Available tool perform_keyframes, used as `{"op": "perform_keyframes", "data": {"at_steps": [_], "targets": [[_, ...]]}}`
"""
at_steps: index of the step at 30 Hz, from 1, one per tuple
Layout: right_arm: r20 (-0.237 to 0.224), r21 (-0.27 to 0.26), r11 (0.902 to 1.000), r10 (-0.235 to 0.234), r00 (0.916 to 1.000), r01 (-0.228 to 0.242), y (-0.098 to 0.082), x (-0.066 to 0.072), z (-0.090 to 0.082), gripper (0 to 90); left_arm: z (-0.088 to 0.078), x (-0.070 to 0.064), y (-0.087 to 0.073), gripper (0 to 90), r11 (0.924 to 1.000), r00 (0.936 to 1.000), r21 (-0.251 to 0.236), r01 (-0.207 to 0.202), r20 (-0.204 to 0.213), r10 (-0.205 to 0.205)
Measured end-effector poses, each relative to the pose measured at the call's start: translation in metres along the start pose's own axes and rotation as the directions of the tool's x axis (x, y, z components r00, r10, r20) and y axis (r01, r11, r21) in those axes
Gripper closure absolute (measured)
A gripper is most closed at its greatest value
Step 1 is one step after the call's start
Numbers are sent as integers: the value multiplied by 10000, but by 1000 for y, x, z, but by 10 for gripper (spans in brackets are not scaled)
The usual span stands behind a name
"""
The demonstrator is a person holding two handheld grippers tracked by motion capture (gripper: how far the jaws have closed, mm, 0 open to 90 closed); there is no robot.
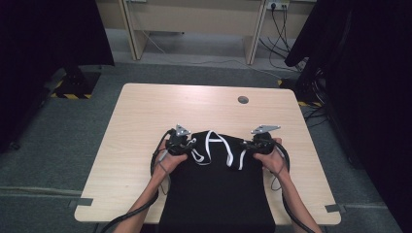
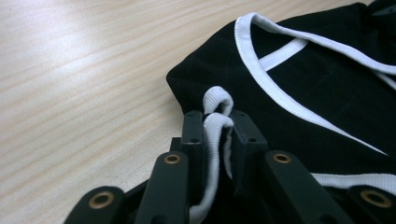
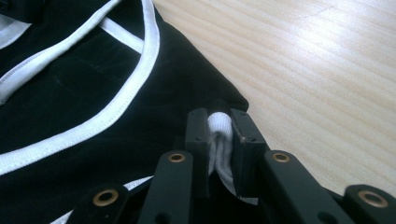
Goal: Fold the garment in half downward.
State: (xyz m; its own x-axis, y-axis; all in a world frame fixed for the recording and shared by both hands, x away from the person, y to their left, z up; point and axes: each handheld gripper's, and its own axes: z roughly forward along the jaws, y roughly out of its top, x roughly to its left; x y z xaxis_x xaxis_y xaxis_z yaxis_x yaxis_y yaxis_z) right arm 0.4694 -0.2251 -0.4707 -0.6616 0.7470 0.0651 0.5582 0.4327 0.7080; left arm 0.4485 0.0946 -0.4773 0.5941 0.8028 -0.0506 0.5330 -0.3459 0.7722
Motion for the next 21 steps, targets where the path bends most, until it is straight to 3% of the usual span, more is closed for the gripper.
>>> {"op": "perform_keyframes", "data": {"at_steps": [2, 11, 21], "targets": [[5, -46, 10000, -40, 10000, 40, 0, 0, 0, 801, -2, -1, 2, 785, 9998, 9998, 103, -175, -4, 175], [100, -291, 9996, -18, 9999, 21, 10, -6, -11, 809, -7, 3, 9, 800, 9998, 9996, -180, 25, 268, -20], [351, -578, 9983, 80, 9994, -59, 28, -15, -17, 812, -4, 6, 25, 803, 9992, 9998, -380, 120, 144, -115]]}}
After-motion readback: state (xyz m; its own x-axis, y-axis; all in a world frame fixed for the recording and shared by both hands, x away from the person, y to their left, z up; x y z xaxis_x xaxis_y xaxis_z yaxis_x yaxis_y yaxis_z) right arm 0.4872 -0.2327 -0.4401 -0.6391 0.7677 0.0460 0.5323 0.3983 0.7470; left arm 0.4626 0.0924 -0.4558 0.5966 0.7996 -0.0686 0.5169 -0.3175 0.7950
